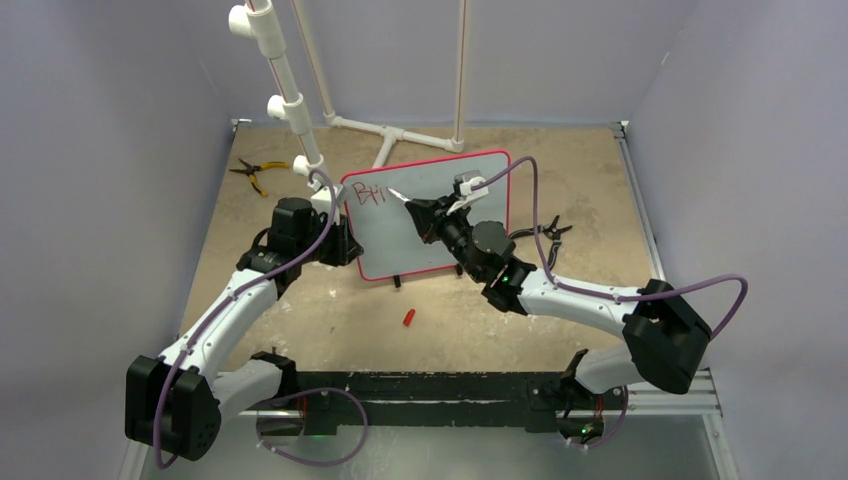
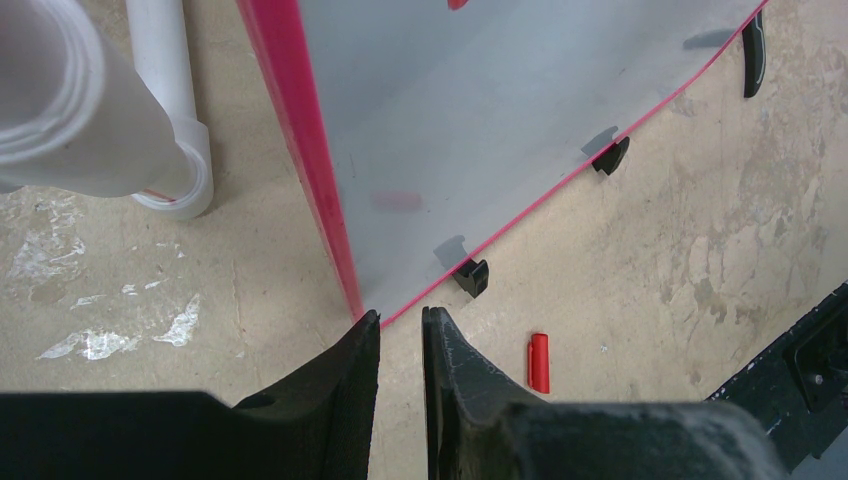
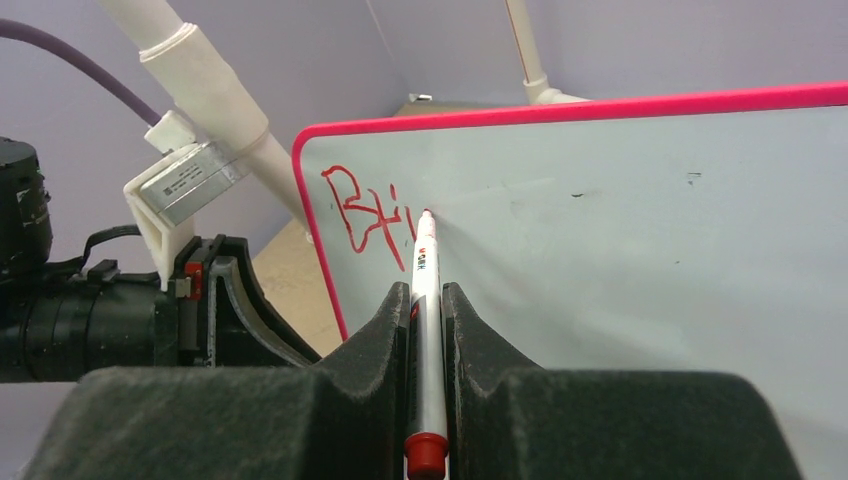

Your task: Write a sentence on the whiteboard

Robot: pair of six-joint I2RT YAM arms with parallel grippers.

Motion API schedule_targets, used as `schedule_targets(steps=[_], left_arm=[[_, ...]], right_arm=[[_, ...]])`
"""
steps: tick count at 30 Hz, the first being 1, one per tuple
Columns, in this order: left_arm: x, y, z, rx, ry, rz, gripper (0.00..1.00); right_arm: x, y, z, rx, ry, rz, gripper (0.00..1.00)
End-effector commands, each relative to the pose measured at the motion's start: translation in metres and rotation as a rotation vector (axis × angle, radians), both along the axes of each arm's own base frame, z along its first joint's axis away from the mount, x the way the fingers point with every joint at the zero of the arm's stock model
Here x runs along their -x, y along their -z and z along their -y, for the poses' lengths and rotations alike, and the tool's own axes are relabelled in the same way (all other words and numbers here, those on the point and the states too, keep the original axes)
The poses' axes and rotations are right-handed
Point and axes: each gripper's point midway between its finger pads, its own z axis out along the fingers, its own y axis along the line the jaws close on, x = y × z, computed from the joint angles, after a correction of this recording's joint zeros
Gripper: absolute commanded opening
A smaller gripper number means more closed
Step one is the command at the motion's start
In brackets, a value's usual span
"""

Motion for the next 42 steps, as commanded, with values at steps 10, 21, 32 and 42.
schedule_targets(steps=[10,21,32,42], left_arm=[[-0.006,-0.005,0.001,0.013,-0.003,0.027,0.21],[-0.006,-0.005,0.001,0.012,-0.003,0.026,0.21],[-0.006,-0.005,0.001,0.013,-0.003,0.026,0.21],[-0.006,-0.005,0.001,0.012,-0.004,0.027,0.21]], right_arm=[[-0.011,-0.020,0.005,-0.029,0.036,0.045,0.00],[-0.008,-0.009,-0.004,0.027,-0.014,0.056,0.00],[-0.006,0.014,0.008,0.057,0.020,-0.005,0.00],[-0.006,0.002,0.014,0.051,0.043,0.013,0.00]])
